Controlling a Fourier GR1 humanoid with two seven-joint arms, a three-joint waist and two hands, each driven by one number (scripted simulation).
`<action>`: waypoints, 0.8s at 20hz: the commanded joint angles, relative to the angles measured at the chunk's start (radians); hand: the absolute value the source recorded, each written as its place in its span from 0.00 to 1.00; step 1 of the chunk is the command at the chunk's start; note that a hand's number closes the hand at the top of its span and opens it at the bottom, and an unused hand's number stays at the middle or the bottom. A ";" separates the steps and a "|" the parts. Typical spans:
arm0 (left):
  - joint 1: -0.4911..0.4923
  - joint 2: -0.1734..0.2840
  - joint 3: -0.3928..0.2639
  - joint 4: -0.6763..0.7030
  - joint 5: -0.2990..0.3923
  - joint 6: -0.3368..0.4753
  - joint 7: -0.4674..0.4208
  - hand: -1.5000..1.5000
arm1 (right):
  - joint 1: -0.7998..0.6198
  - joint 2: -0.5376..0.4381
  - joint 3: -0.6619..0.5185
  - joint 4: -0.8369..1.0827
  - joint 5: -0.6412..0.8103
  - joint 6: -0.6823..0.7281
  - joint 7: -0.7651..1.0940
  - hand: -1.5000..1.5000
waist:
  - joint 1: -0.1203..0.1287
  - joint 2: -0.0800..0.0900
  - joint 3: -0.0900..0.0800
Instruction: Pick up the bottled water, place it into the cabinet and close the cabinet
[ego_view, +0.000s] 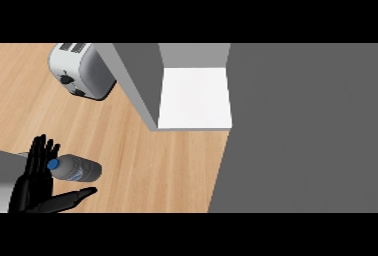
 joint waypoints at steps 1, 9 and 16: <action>-0.052 -0.029 -0.041 0.105 -0.044 0.063 -0.048 0.00 | -0.046 0.025 0.028 -0.078 0.120 -0.035 0.096 0.00 | 0.002 0.001 -0.001; -0.063 -0.029 -0.031 0.289 -0.057 0.099 -0.222 0.00 | 0.034 -0.057 0.016 -0.133 0.071 -0.015 0.039 0.00 | 0.000 0.000 0.000; -0.155 0.021 0.018 0.444 -0.031 0.103 -0.280 0.00 | 0.002 -0.032 0.129 -0.132 0.161 -0.069 0.084 0.00 | -0.001 -0.001 0.000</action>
